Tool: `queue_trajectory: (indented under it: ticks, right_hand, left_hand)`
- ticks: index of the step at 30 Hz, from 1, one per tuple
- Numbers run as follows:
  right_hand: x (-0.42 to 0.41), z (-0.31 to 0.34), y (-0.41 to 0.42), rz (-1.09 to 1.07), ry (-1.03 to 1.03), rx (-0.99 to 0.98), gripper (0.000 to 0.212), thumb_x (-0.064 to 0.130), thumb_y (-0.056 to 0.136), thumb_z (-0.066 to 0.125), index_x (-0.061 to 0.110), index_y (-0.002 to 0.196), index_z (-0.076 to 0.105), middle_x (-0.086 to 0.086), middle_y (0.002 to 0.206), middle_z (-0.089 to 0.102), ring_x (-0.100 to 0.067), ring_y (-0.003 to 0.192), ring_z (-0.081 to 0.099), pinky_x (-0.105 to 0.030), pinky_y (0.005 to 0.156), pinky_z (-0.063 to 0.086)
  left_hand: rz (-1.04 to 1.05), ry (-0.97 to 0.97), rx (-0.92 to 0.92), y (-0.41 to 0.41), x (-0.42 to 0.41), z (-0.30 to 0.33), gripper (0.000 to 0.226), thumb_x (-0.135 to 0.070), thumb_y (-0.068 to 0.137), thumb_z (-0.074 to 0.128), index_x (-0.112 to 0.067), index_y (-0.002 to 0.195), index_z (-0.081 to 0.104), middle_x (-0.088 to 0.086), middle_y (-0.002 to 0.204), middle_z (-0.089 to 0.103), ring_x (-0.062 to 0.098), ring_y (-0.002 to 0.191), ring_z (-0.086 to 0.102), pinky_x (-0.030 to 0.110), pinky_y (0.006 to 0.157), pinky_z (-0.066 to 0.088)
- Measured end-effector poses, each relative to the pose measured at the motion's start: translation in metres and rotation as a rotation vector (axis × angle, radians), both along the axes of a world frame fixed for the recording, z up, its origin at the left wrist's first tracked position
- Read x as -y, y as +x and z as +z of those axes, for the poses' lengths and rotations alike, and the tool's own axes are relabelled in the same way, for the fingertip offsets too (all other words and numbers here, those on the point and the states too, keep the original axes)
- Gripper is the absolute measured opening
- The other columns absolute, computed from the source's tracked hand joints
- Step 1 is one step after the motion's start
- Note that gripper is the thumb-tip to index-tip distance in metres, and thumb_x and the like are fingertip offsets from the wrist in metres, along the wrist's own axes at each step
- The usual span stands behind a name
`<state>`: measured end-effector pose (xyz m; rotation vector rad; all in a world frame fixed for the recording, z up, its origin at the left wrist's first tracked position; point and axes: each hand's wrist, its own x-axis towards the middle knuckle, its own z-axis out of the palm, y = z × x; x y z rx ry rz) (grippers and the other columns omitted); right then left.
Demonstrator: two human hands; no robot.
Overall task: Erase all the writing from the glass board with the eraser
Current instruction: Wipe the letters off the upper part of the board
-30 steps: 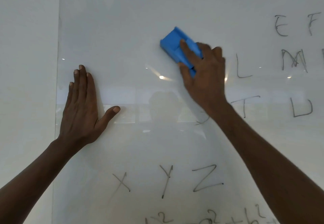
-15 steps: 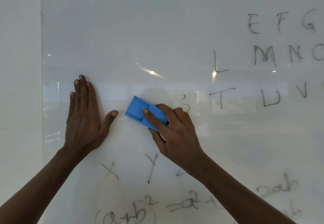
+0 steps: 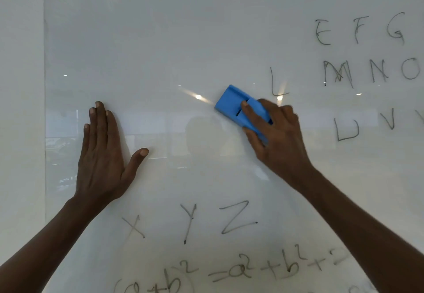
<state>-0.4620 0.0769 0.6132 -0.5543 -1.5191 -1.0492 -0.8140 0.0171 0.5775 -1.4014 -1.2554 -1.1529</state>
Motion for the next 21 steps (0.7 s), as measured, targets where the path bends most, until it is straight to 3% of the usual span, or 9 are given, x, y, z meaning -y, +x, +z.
queue_trajectory:
  ticks: [5, 12, 21]
  right_hand:
    - [-0.011, 0.042, 0.035, -0.002, 0.01, -0.035, 0.049, 0.031, 0.098, 0.055, 0.018, 0.144, 0.048, -0.016, 0.13, 0.055, -0.026, 0.098, 0.043, -0.036, 0.085, 0.037]
    - [-0.022, 0.096, 0.079, 0.029, -0.023, -0.116, 0.049, 0.035, 0.099, 0.052, 0.021, 0.145, 0.046, -0.017, 0.131, 0.053, -0.037, 0.106, 0.045, -0.039, 0.09, 0.037]
    - [-0.036, 0.118, 0.126, 0.057, -0.068, -0.265, 0.053, 0.042, 0.1, 0.047, 0.023, 0.149, 0.039, -0.019, 0.131, 0.051, -0.039, 0.117, 0.043, -0.039, 0.096, 0.037]
  left_hand:
    - [0.006, 0.009, -0.008, 0.0, 0.0, 0.0, 0.101, -0.074, 0.099, 0.021, 0.001, 0.163, -0.001, 0.014, 0.172, -0.011, 0.027, 0.161, -0.01, 0.029, 0.128, -0.01]
    - [0.026, 0.009, -0.02, -0.004, -0.003, -0.001, 0.099, -0.073, 0.099, 0.022, -0.003, 0.163, -0.006, 0.012, 0.173, -0.013, 0.026, 0.161, -0.011, 0.028, 0.128, -0.01]
    - [0.038, 0.015, -0.016, -0.006, -0.005, -0.002, 0.097, -0.071, 0.1, 0.024, -0.003, 0.164, -0.005, 0.013, 0.173, -0.012, 0.026, 0.161, -0.011, 0.026, 0.128, -0.01]
